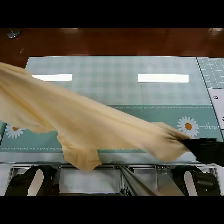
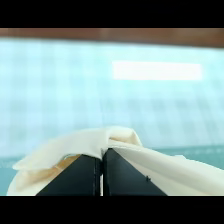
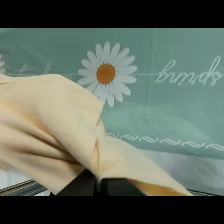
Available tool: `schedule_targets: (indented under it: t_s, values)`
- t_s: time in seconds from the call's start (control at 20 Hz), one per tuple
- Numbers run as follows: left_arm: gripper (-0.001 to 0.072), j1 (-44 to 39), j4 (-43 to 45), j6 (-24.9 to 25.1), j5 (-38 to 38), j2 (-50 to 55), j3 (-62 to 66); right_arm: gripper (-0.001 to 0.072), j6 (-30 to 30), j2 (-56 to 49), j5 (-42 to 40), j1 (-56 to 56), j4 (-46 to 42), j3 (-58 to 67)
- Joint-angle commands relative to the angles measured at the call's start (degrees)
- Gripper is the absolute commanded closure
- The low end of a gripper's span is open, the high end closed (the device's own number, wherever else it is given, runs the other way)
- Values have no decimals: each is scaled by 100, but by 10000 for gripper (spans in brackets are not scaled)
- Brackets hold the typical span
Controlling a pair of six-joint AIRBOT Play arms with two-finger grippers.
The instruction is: Fold the shirts.
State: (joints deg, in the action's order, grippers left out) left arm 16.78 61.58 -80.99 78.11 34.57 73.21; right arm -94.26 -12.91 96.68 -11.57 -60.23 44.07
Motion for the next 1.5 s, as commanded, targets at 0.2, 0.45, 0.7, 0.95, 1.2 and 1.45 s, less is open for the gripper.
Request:
schedule_targets:
  t_s: [0.2, 0.45, 0.7, 0.95, 1.2, 1.45]
  values:
    - [687, -1259, -614, 186, -2258, 1392, -2105, 690, 103, -522, -2284, 0, 122, -2179]
    - [687, -2297, -868, 162, -4319, 2632, -2081, 690, 396, -2601, -4690, 0, 258, -2282]
    - [687, -2625, -1327, 164, -4750, 3058, -2083, 690, 1526, -4758, -6426, 0, 2085, -1764]
    - [4, -2505, -1375, 186, -4306, 3027, -1969, 84, 1976, -6245, -5147, -264, 2135, 15]
    - [6, -1333, -667, 61, -1058, 3023, -1563, 90, 1851, -5956, -3073, -1860, 570, 1694]
    - [7, -400, 1318, -767, 619, 2597, -2616, 92, 1495, -5040, -3464, -3112, 442, 608]
